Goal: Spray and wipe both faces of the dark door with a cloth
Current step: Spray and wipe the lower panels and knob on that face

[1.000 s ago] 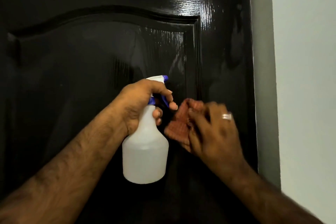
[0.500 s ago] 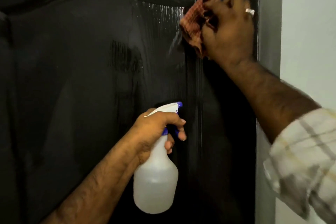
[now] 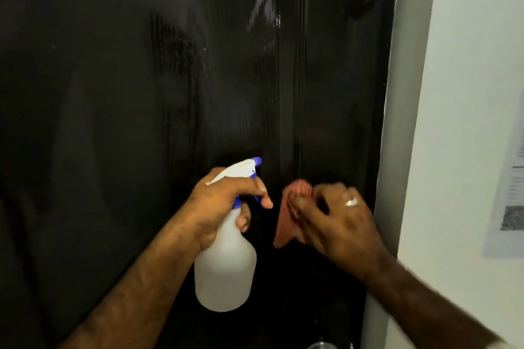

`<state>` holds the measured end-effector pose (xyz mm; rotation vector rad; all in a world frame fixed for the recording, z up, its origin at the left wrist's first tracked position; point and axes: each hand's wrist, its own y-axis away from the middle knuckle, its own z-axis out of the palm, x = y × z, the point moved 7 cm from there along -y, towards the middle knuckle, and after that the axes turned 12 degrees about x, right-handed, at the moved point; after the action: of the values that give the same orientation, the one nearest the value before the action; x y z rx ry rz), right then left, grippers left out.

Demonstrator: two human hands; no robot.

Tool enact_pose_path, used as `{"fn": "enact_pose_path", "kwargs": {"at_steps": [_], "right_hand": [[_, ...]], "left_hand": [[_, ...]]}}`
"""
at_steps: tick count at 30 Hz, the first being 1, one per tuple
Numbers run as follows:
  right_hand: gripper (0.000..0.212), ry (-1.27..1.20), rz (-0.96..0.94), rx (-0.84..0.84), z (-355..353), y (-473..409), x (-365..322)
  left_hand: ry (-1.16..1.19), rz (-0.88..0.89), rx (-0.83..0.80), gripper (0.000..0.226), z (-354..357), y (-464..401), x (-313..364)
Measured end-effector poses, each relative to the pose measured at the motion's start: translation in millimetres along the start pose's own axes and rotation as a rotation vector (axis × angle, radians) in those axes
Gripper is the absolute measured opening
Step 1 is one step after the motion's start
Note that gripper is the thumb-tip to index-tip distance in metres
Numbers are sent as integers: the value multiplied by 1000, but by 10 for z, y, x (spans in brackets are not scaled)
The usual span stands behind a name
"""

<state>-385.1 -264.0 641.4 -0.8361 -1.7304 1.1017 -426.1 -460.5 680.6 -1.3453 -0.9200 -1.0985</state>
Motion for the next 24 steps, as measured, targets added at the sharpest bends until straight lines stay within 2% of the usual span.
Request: {"fn": "enact_pose_path", "kwargs": {"at_steps": [3,5,7,9,12,14,17,19,21,24], "right_hand": [[42,62,284,335,-338,-777,492],[42,108,431,408,-423,-1010,722],[49,91,397,359,-348,-778,648],[53,44,290,198,-200,-146,349],[35,9,135,-71,-41,1062,-57],[37,-16,181,-178,-1,1547,-154],[56,-36,364,-299,44,1789,-250],[48,-75,412,-239,-36,1566,-235],[40,-21,409,-82,-174,1193,-102],[38,52,462,84,-212,767,115]], "left_hand": [[-8,-1,-34,10,118,16,-200],[-9,32,-52,12,199,27,-332],[1,67,-81,17,260,59,-492],[-5,63,-113,23,300,117,-730],[-16,-1,-145,21,308,260,-1201],[-37,-36,-173,18,313,363,-1451],[-54,-89,-208,19,328,499,-1775],[-48,-109,-204,24,347,534,-1897],[-40,-121,-194,25,393,554,-1973],[-38,-135,-178,12,474,545,-2079]]}}
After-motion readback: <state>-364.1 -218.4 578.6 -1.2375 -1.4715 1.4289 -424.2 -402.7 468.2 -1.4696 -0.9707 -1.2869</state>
